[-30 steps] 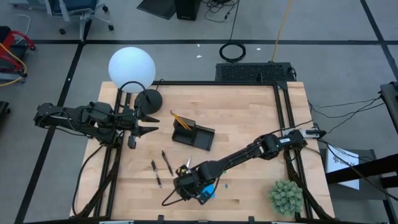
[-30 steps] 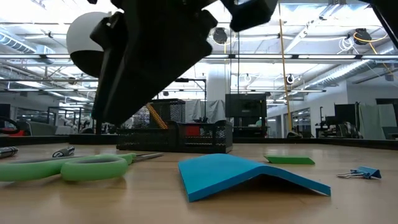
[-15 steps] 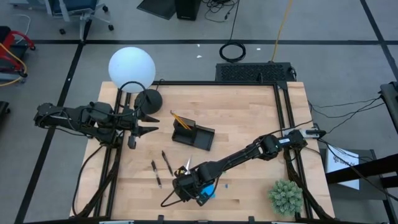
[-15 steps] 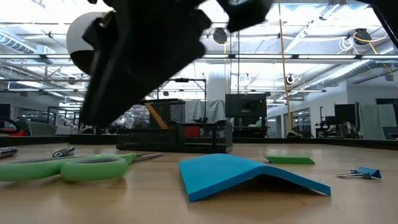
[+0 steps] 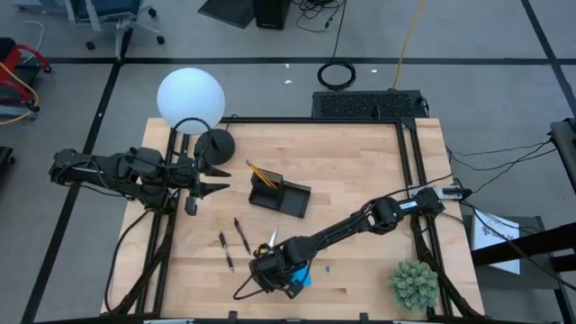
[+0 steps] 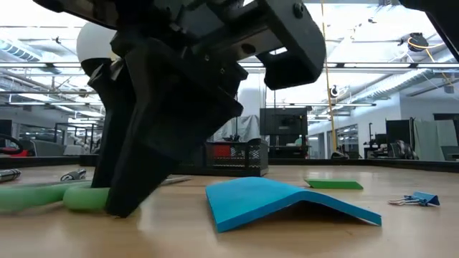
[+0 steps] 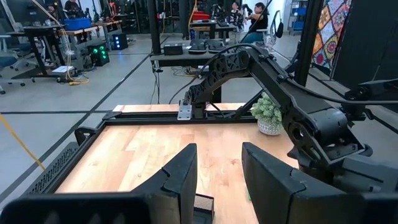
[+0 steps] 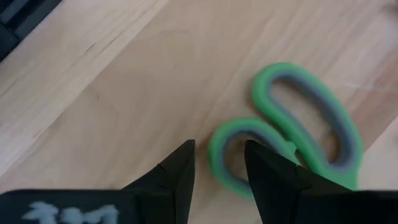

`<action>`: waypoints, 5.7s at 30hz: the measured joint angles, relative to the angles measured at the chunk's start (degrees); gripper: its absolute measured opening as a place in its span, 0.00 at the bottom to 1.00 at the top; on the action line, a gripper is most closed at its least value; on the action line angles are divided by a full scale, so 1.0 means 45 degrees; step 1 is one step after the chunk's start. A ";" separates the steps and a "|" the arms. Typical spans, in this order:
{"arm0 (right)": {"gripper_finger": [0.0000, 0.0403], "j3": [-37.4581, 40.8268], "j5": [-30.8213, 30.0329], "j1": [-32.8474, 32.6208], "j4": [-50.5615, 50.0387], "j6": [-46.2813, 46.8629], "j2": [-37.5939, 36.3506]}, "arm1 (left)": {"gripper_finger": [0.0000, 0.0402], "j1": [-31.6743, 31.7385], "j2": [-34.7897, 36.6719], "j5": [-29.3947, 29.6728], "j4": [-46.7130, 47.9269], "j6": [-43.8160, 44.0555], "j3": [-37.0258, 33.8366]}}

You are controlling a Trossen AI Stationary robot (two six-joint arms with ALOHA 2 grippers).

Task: Pick and place office supplies into organizer
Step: Put the green scissors into the black desk organizer

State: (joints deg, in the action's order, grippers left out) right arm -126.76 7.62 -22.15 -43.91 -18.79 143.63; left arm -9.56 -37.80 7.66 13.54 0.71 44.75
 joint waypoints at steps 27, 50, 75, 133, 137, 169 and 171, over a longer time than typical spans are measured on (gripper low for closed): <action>0.03 0.0005 -0.0685 0.0192 -0.0089 -0.0680 -0.0005 | 0.32 0.0004 0.0000 0.0000 -0.0010 0.0053 0.0000; 0.03 0.0019 -0.1456 0.0561 -0.0596 -0.0753 -0.1129 | 0.32 0.0003 0.0000 -0.0005 -0.0044 0.0044 0.0000; 0.03 0.0019 -0.2320 0.1004 0.2069 0.0608 -0.2287 | 0.32 0.0000 0.1287 -0.0016 0.0689 0.0102 -0.0005; 0.02 1.4358 -0.1755 0.4040 2.0043 0.5333 -1.0837 | 0.32 0.0000 0.2084 0.0097 0.1253 -0.0102 0.0000; 0.02 1.4377 -0.1627 0.4164 1.9639 0.5301 -1.0809 | 0.32 0.0000 0.2084 0.0097 0.1310 -0.0102 0.0000; 0.02 1.5888 -0.0903 0.4998 2.3555 0.6912 -0.9239 | 0.32 0.0000 0.2069 0.0325 0.1311 -0.0146 0.0005; 0.02 1.5888 -0.0948 0.5168 2.3605 0.6937 -0.8970 | 0.32 0.0000 0.2069 0.0330 0.1311 -0.0146 0.0005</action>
State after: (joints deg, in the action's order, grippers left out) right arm -55.27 3.35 1.10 62.31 12.43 103.27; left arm -9.56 -28.49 9.15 19.44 0.05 44.77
